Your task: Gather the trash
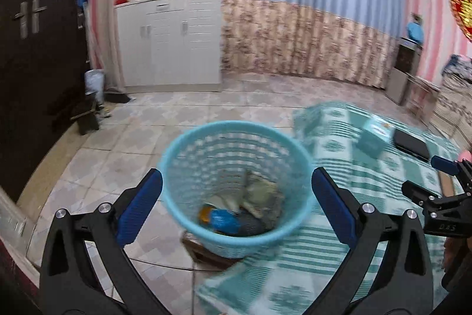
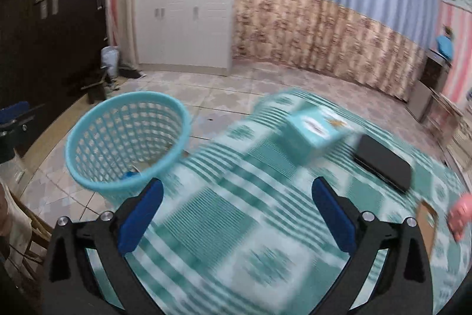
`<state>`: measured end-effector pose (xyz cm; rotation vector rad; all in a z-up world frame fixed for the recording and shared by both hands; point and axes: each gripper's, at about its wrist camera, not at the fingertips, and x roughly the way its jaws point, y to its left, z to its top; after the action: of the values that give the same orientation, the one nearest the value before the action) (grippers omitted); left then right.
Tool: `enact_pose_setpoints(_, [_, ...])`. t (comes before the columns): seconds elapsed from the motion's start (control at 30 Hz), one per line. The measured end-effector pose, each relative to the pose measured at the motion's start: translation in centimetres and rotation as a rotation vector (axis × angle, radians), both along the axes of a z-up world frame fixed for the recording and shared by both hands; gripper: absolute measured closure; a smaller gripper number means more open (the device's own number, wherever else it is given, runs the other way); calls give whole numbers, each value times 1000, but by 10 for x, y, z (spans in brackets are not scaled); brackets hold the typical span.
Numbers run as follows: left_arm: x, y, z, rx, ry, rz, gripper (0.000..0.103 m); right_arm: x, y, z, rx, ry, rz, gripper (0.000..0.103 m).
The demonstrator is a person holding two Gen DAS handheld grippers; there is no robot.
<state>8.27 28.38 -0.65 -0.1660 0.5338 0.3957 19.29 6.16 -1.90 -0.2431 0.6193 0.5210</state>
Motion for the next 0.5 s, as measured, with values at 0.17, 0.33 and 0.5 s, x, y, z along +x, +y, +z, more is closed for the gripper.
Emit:
enact_pose_setpoints(0.17, [4,-63,7,15,-20,-89,5,-27,-81,5,13,-1,-143,5])
enact_pose_setpoints(0.33, [0,-137,12,22,-41,-210,5,-57,-146,9,-3,-29,-300,5])
enact_pose_setpoints(0.5, [-4,-198,7,2,-44,-341,5,-100,-198,11,-36,-84,-436,5])
